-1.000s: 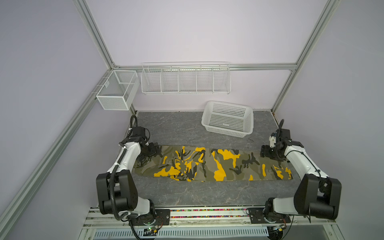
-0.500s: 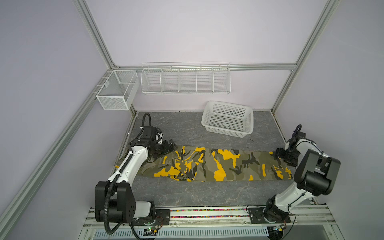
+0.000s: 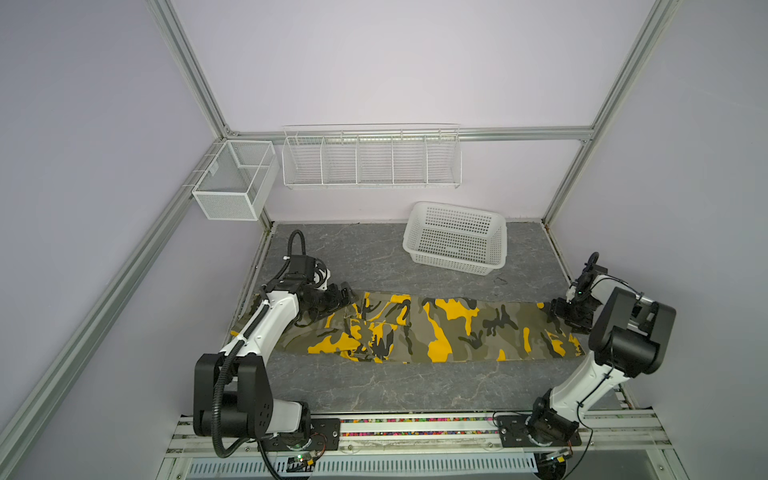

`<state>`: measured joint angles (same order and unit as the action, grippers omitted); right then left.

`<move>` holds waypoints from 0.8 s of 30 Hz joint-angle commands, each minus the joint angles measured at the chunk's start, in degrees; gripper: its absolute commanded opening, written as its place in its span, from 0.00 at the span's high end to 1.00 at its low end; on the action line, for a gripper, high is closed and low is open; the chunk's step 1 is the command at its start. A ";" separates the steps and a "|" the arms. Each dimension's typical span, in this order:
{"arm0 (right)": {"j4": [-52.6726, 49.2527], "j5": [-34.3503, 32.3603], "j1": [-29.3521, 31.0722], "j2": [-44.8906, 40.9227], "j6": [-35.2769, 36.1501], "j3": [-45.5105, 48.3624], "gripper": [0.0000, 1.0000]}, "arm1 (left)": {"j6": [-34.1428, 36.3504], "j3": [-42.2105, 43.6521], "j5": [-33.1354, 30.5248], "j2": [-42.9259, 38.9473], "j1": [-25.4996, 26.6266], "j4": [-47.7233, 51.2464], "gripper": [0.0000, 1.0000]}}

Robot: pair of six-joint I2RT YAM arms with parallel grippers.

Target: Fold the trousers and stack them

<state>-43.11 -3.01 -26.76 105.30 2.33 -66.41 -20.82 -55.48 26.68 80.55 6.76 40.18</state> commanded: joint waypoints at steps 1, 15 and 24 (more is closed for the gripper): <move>-2.59 -0.34 3.10 3.86 1.70 1.11 0.37 | 0.73 0.55 0.14 0.92 0.00 0.45 0.00; -7.09 0.83 3.16 -9.21 -0.91 -0.56 0.91 | 3.61 -1.49 -2.83 1.52 0.00 4.95 0.01; -15.39 16.63 8.17 -26.51 -10.45 -0.56 0.90 | 7.13 -5.92 -5.63 6.11 -0.06 8.67 0.01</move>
<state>-53.47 5.74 -20.84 82.76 -2.81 -67.22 -15.92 -58.94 22.90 85.65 6.76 46.54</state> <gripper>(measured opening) 0.099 0.989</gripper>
